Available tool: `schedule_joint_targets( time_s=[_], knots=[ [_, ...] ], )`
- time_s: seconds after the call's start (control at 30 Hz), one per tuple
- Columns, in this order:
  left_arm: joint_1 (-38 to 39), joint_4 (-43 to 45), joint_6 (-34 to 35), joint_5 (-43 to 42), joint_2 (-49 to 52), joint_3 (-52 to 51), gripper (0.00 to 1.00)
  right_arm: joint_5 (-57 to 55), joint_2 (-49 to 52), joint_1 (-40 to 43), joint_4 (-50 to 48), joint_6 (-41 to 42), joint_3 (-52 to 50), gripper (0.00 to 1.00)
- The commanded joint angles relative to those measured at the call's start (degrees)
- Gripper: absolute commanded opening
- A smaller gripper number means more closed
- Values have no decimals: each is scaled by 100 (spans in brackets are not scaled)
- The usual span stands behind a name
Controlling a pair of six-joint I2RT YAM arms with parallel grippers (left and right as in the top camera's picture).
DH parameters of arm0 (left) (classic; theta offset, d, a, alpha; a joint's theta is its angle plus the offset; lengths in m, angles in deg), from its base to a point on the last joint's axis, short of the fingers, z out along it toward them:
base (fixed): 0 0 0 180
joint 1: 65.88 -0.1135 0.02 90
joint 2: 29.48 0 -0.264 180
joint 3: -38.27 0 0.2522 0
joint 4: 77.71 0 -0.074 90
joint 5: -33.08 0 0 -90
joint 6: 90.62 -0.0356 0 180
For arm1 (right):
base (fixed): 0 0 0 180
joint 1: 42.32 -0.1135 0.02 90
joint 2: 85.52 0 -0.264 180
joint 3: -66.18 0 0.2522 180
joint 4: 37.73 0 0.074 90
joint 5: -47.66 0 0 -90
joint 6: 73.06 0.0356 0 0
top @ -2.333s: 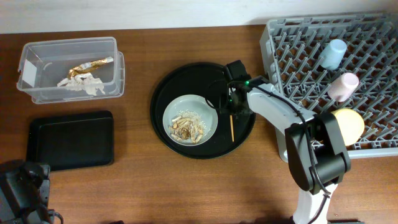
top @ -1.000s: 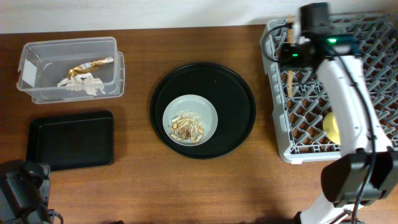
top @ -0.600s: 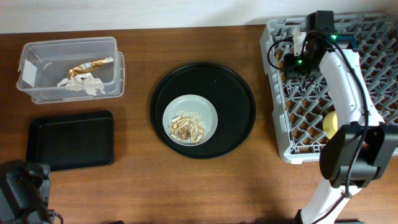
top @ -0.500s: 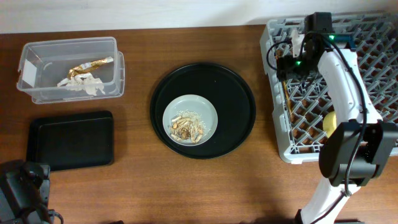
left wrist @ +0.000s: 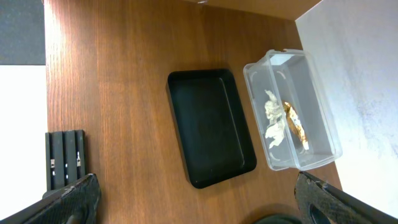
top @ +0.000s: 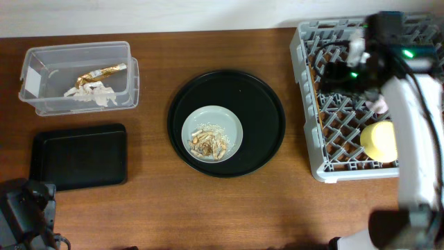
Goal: Sort waste into correct bins and load items into the dishwasher rack
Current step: 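Carry the second chopstick to the rack and insert it, then withdraw the right gripper and move the left gripper toward the plate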
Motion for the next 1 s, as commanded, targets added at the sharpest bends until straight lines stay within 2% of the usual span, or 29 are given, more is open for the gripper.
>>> schedule_joint_targets(
  time_s=[0.0,0.1,0.17,0.27,0.63,0.9,0.97],
  knots=[
    [-20,-7,68,81,2,-2,99,63,-756,13,372,520,13,83],
    [-20,-7,68,81,2,-2,99,-310,-1174,13,793,798,13,84],
    [-20,-7,68,81,2,-2,99,-1080,-1384,31,973,1025,13,86],
    [-20,-7,68,81,2,-2,99,-1650,-1495,345,1250,1526,13,100],
    [-20,-7,68,81,2,-2,99,-680,-1502,2601,1814,1545,13,98],
    [-20,-7,72,46,2,-2,99,-811,-1471,3318,1727,1541,-42,98],
    [-20,-7,70,-577,2,-2,99,-828,-1471,3316,1707,1541,-42,98]
  ],
)
